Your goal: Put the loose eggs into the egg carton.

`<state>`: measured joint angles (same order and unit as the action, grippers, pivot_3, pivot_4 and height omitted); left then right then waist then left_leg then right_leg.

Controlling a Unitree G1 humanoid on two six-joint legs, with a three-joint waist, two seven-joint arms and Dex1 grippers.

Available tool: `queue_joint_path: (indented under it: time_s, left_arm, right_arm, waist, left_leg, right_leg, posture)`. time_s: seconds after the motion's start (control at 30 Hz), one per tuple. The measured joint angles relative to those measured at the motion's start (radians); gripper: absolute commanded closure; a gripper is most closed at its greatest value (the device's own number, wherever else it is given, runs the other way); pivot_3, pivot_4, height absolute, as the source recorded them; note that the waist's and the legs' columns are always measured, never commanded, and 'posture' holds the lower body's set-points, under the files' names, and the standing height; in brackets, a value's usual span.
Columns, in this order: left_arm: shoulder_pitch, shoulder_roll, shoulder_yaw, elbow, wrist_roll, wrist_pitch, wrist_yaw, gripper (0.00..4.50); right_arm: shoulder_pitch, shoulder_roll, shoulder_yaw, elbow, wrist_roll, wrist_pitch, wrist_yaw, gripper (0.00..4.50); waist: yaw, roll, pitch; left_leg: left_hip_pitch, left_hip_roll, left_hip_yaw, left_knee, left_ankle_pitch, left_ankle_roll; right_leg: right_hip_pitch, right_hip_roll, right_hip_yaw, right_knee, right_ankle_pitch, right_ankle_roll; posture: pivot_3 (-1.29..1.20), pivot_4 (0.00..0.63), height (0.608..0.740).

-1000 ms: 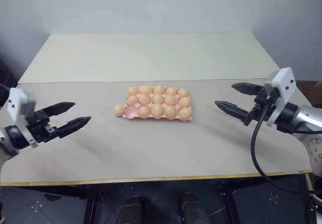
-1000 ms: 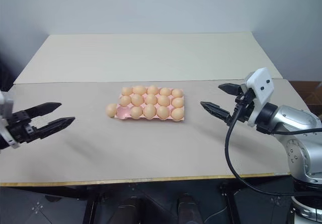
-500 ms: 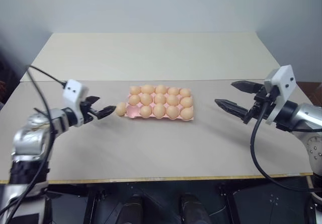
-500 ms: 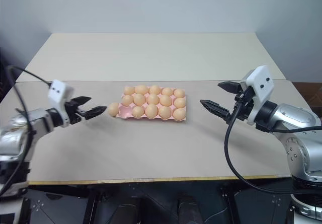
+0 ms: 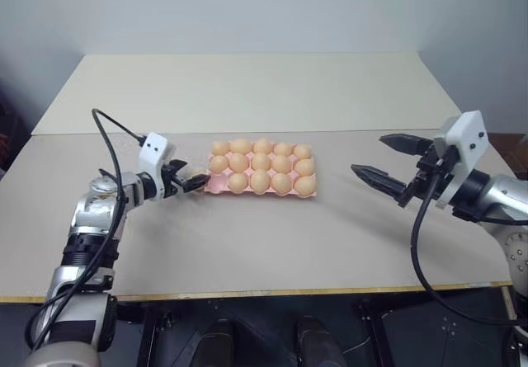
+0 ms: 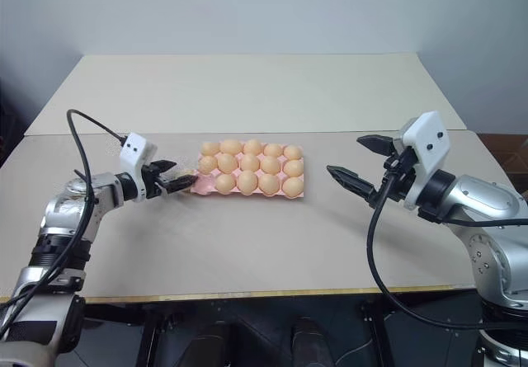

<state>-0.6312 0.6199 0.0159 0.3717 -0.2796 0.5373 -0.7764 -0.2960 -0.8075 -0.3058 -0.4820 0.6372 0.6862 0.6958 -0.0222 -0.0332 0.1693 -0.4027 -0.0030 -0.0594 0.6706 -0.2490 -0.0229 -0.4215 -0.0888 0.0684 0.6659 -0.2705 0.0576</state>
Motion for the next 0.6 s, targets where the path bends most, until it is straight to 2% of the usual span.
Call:
queue_joint_path:
  time_s: [0.6]
  left_arm:
    - [-0.001,-0.001,0.01,0.007,0.0,0.004,-0.003,0.02]
  right_arm:
    - [0.001,0.0,-0.003,0.0,0.013,0.0,-0.01,0.0]
  waist:
    - [0.0,0.0,0.0]
  left_leg:
    - [0.001,0.0,0.0,0.0,0.0,0.0]
  right_leg:
    - [0.001,0.0,0.0,0.0,0.0,0.0]
  posture:
    - [0.0,0.15,0.74]
